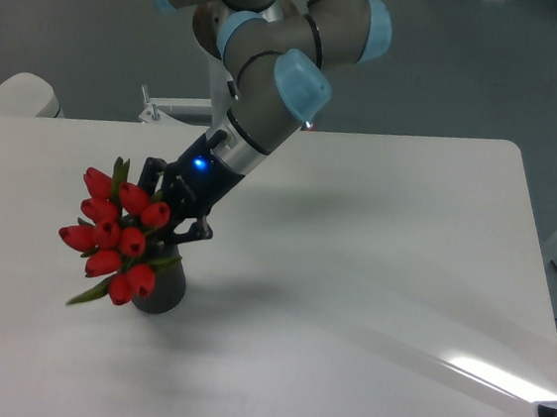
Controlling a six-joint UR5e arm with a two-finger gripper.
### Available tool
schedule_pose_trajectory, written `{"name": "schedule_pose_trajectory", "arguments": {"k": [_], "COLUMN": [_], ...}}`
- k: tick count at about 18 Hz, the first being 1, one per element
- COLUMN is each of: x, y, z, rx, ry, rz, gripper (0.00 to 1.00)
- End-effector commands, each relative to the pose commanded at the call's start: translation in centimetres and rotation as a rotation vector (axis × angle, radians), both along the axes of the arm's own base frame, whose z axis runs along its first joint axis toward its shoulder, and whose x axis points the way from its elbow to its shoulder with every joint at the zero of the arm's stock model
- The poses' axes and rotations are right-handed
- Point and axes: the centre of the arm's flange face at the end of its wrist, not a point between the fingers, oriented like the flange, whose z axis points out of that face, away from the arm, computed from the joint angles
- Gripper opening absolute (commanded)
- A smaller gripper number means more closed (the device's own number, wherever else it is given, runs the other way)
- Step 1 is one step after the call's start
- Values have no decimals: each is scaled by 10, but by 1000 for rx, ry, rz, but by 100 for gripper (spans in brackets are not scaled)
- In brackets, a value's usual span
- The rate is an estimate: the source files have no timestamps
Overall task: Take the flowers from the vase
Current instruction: 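Lift the gripped tulips upward, drawing the stems out of the vase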
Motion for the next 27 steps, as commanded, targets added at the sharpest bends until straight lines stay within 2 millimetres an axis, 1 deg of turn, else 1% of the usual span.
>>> {"name": "schedule_pose_trajectory", "arguments": {"k": [3,7,11,16,19,23,27], "x": [2,12,20,24,22,14,1], "y": [-5,-14,-13,-13,-12,-8,-12], "z": [13,32,49,71,81,105,116], "rx": [14,32,62,75,104,124,140], "ry": [10,17,-40,-70,-85,-77,-60], "rz": [11,24,39,67,61,84,105], "gripper": [33,33,33,33,33,33,33]}}
